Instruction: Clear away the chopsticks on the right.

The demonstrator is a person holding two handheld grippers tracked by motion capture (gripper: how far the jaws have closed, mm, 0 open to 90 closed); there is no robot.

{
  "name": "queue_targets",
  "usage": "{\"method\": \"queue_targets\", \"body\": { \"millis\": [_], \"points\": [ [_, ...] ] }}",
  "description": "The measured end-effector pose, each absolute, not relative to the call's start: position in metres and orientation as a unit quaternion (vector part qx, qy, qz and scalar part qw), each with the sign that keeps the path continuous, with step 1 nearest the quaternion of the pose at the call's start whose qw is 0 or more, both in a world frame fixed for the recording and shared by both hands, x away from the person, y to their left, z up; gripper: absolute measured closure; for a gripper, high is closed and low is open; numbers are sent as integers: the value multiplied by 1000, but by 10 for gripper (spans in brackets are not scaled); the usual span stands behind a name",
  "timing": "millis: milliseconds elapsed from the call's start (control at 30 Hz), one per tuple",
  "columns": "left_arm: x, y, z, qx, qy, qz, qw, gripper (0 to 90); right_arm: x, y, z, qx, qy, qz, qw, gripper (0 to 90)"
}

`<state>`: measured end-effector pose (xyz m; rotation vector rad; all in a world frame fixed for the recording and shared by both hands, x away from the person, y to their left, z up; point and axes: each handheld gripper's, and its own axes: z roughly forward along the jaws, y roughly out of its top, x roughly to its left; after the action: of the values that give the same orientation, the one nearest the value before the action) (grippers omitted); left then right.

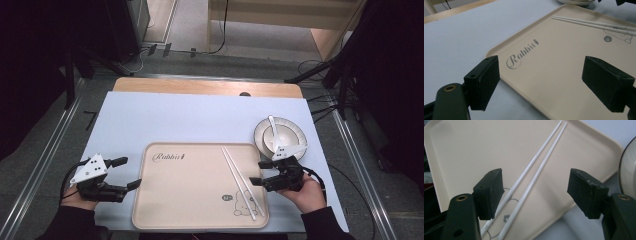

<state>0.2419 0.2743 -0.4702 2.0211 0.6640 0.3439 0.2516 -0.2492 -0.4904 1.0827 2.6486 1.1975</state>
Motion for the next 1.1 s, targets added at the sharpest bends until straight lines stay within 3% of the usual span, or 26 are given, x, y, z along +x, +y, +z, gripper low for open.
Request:
{"method": "queue_targets", "body": {
  "millis": [200,600,1100],
  "points": [
    [242,274,-470,827,271,140,473,152,252,-269,-490,332,858,390,42,252],
    [242,273,-470,828,271,140,470,152,250,-300,-492,363,847,388,36,211],
    [242,273,-471,829,270,140,470,152,249,-308,-493,377,843,383,37,210]
  ]
}}
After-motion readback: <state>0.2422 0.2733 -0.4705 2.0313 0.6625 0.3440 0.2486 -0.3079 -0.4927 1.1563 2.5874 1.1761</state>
